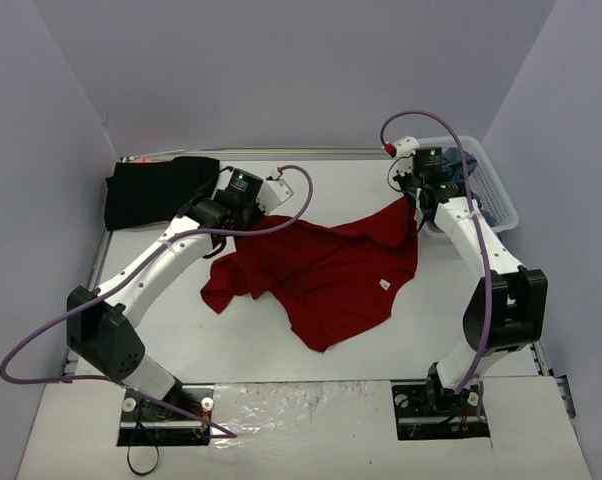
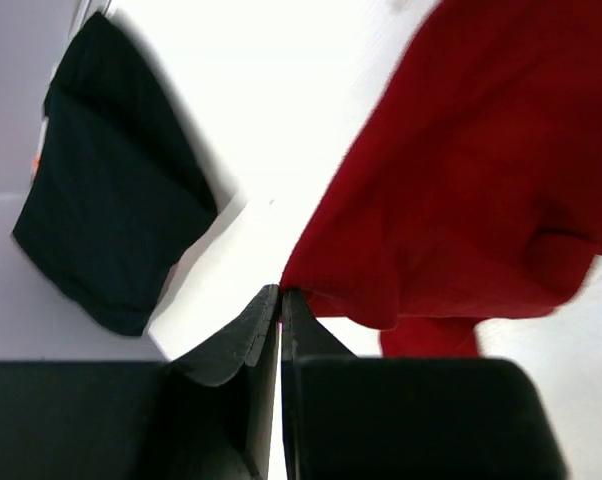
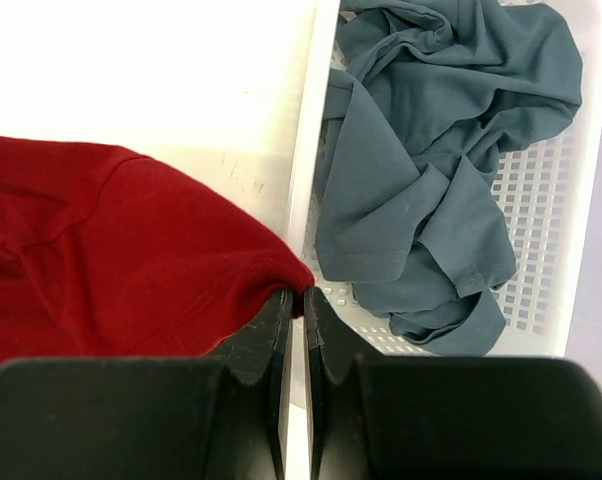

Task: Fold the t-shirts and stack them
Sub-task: Flatten out the tshirt

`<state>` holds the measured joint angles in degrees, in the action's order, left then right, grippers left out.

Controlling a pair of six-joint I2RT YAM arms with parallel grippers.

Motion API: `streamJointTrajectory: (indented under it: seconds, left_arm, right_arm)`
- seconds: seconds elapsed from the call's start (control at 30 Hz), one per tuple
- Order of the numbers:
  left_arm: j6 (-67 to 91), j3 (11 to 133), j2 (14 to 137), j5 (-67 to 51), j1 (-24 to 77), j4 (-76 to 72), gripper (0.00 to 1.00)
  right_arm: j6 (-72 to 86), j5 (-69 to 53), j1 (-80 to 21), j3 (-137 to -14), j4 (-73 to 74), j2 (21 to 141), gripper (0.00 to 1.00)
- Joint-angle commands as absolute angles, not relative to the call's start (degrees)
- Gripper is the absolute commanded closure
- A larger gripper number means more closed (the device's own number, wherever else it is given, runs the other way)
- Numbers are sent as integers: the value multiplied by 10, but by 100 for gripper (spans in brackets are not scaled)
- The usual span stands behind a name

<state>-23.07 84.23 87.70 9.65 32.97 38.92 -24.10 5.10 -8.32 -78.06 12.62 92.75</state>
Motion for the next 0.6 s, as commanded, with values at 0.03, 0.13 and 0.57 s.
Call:
streamJointTrajectory:
  seconds: [0.03, 0.13, 0.57]
  left_arm:
    - [-205, 833, 865, 243, 319, 314, 98]
    - [-188, 832, 860, 324, 307, 276, 98]
    - [-211, 809, 873, 437, 268, 209, 98]
  right_arm:
    - [-236, 44, -83, -804, 129, 892, 100]
    - [-233, 46, -83, -815, 127, 893, 100]
    - [-225, 53, -83, -871, 126, 974, 100]
